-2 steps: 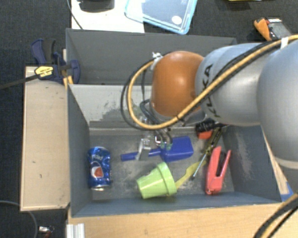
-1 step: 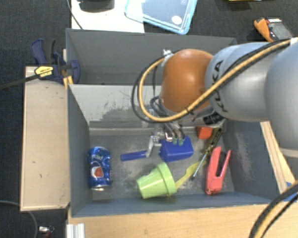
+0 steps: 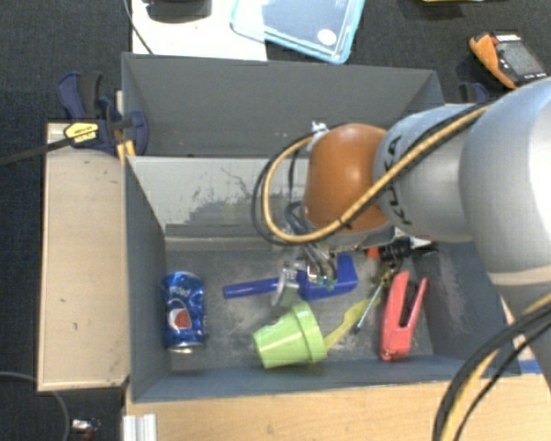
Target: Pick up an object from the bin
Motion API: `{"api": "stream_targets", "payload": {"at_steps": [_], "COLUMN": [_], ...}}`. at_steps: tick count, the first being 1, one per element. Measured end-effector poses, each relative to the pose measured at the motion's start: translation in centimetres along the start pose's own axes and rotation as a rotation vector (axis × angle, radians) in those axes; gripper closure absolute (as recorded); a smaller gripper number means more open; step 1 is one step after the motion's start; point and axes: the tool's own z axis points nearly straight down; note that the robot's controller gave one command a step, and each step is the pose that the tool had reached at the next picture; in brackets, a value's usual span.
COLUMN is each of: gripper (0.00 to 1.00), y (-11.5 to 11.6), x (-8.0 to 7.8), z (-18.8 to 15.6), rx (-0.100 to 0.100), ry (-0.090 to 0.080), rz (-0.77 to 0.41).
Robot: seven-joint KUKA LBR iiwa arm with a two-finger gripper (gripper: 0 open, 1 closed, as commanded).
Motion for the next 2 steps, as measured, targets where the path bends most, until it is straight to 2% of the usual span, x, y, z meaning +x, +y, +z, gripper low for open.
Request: {"api": "stream_targets", "payload": {"at_steps": [1,2], "gripper": [1.00,1.00], "y": [-4.31,-4.31], "x": [-0.73,-0.73], "z": [-0.38,-0.38], "rx": [0.000,0.000], "ry": [-0.013,-0.013], "rz": [-0.065,-0.064]}}
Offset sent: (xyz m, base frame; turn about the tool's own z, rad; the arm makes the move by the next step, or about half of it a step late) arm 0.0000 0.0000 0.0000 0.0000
